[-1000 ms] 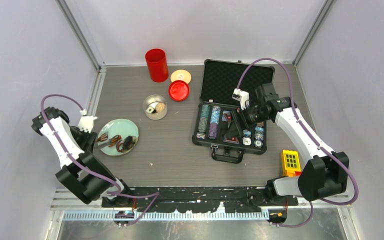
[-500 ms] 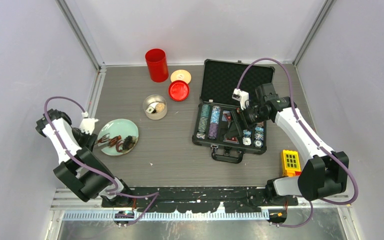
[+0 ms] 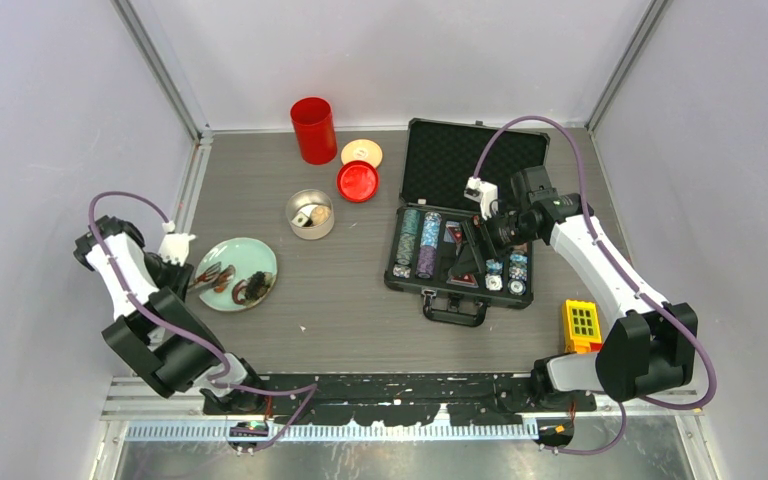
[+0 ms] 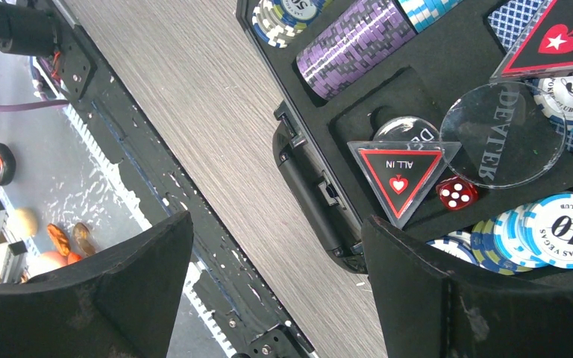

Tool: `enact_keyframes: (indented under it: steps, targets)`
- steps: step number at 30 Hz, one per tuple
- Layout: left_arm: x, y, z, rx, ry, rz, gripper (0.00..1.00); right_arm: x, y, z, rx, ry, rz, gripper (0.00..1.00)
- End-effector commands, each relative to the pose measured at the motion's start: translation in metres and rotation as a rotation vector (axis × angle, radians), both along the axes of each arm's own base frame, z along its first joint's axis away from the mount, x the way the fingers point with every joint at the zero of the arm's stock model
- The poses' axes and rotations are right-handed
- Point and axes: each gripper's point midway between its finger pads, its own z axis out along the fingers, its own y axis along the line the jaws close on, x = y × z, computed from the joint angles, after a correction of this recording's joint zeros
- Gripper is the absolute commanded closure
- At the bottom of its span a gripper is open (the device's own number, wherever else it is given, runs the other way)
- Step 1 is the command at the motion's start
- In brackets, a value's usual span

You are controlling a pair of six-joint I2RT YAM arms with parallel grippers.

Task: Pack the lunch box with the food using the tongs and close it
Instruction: Pick up the fake food from the plate.

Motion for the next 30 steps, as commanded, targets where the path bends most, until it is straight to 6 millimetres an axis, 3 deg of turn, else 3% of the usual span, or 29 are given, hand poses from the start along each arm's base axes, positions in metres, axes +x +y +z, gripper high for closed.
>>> enact_keyframes:
  steps: [1,17,23,30]
  targets:
    - [0.017,0.003,0.008,-0.002,-0.054,0.018,0.64,0.008,0.002,0.013,0.018,-0.044,0.005,0.12]
    - [0.041,-0.025,0.049,-0.071,-0.165,-0.02,0.79,0.006,0.002,0.017,0.021,-0.053,0.005,0.12]
    - [0.077,-0.049,0.077,-0.067,-0.252,-0.047,0.8,0.006,0.004,0.019,0.029,-0.04,0.014,0.13]
    - [0.135,-0.082,0.105,-0.111,-0.363,-0.047,0.8,0.006,-0.006,0.022,-0.03,-0.071,0.01,0.12]
